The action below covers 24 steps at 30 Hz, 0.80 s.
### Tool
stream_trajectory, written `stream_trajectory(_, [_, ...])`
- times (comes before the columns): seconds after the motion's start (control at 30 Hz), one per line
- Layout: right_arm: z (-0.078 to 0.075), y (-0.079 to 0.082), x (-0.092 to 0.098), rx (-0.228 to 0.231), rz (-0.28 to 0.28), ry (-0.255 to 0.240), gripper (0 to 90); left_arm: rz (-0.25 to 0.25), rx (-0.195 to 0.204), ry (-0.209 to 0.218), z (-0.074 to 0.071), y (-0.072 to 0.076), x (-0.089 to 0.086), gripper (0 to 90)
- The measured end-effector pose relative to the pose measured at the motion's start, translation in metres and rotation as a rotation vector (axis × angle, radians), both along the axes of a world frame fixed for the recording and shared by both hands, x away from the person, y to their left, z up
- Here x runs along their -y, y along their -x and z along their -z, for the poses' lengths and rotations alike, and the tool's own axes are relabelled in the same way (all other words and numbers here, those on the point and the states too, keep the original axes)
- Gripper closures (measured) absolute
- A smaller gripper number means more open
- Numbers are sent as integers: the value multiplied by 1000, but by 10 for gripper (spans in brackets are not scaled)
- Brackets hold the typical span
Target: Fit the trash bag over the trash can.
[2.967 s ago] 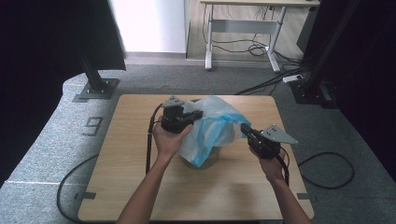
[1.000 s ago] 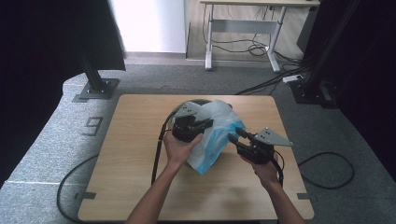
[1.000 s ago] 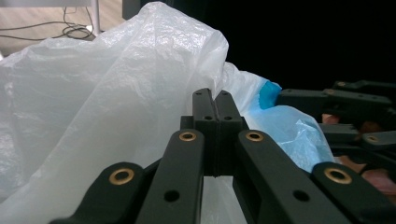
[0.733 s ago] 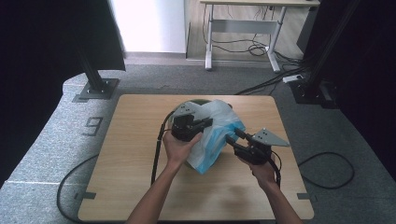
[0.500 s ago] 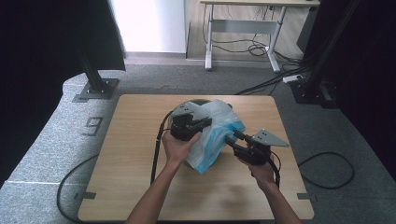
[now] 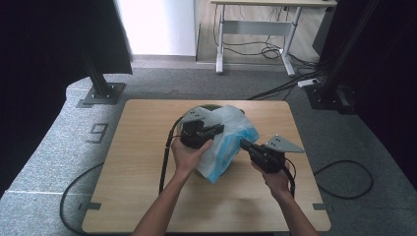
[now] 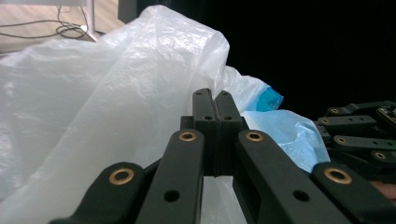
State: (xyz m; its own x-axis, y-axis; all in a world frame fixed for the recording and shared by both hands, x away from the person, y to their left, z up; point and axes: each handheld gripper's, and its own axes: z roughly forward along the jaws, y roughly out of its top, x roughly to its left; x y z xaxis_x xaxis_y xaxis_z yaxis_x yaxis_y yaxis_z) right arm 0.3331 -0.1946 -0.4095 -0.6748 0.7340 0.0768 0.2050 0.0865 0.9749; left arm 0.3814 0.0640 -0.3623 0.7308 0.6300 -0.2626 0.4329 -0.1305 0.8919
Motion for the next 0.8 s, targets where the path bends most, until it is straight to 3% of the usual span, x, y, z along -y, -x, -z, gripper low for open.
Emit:
stream_trajectory(0.23, [1, 3, 7, 16, 2, 28, 888, -47, 9, 36, -2, -4, -15, 898])
stream_trajectory(0.5, [6, 5, 16, 22, 18, 74, 888, -112, 41, 68, -10, -3, -45, 898])
stream_trajectory(0.8, [8, 3, 21, 21, 39, 99, 889, -147, 32, 74, -7, 0, -78, 898])
